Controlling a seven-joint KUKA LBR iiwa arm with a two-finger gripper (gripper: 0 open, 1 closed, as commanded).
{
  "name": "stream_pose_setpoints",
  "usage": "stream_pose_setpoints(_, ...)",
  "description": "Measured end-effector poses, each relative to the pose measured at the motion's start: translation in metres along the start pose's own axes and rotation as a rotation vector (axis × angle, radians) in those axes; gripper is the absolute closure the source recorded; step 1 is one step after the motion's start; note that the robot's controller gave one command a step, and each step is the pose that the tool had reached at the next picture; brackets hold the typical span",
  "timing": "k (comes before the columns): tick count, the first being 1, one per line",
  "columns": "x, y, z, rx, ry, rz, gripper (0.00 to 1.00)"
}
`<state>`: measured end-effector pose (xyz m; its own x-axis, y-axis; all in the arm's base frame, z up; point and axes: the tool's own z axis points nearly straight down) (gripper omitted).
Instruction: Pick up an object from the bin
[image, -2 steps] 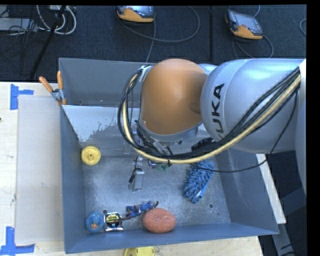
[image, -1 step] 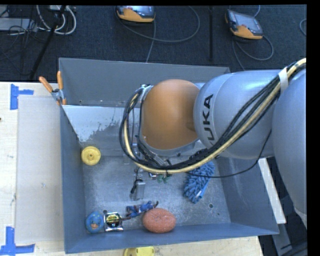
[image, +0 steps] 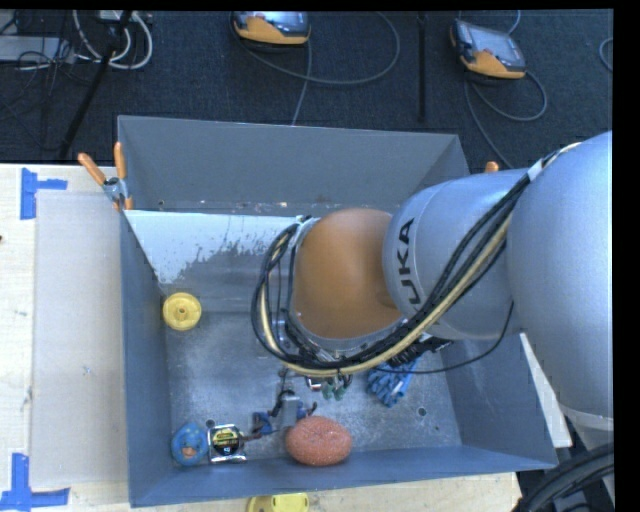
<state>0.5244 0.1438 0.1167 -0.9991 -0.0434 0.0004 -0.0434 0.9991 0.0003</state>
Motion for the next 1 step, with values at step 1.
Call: stream_pose_setpoints(1, -0.0073, -0.0346, 0.0253, -0.001, 0.004, -0.090, 0.00)
